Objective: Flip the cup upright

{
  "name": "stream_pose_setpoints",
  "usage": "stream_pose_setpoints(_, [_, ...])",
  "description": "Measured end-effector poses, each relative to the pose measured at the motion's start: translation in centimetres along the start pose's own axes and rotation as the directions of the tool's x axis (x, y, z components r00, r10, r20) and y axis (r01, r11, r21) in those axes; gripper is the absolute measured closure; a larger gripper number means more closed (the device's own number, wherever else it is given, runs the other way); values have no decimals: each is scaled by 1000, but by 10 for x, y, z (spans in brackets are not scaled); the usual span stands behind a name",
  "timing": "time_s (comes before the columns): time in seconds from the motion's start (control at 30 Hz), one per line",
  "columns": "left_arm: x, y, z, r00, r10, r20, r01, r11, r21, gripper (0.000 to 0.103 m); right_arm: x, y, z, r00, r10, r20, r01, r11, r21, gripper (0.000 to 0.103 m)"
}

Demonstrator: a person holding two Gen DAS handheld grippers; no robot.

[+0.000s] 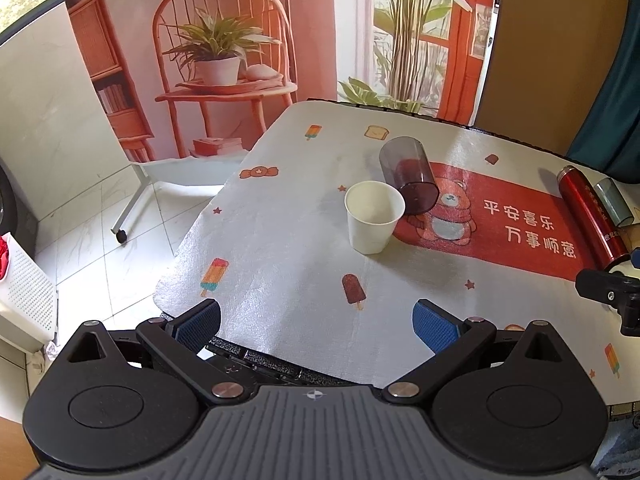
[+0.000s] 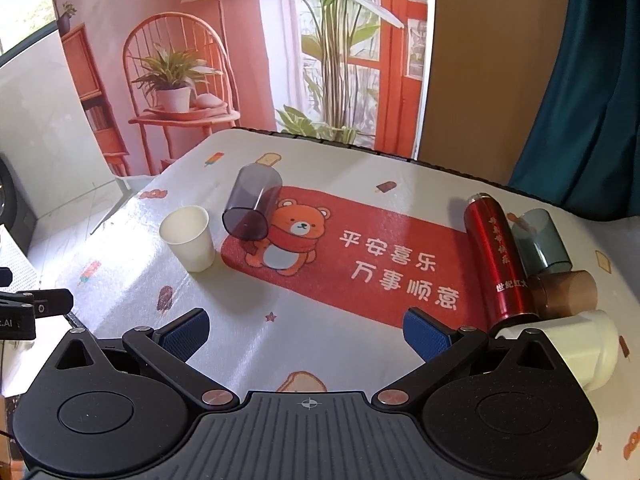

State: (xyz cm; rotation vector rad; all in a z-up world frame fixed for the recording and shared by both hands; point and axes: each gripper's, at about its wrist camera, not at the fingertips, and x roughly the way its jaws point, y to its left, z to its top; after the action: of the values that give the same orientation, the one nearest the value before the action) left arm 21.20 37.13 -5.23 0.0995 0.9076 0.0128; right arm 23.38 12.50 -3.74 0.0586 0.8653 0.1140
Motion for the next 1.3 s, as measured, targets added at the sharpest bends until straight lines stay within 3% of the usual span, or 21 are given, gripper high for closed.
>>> stream_pose_setpoints(0.57, [-2,-3,0,1000,-9,1,9,1000,1,0,-1,-3,-1,1000,-1,1,1,1000,12,0])
stream_pose_setpoints(1.03, [-16,-7,-1,997,-12,73,11,1000,12,0,-13,-6,-1,998,-15,58,15,1000,9,0])
stream_pose_setpoints(1.3, [-15,-6,-3,998,-16,67,15,1000,16,0,-16,-5,-2,998,-14,61,13,1000,8,0])
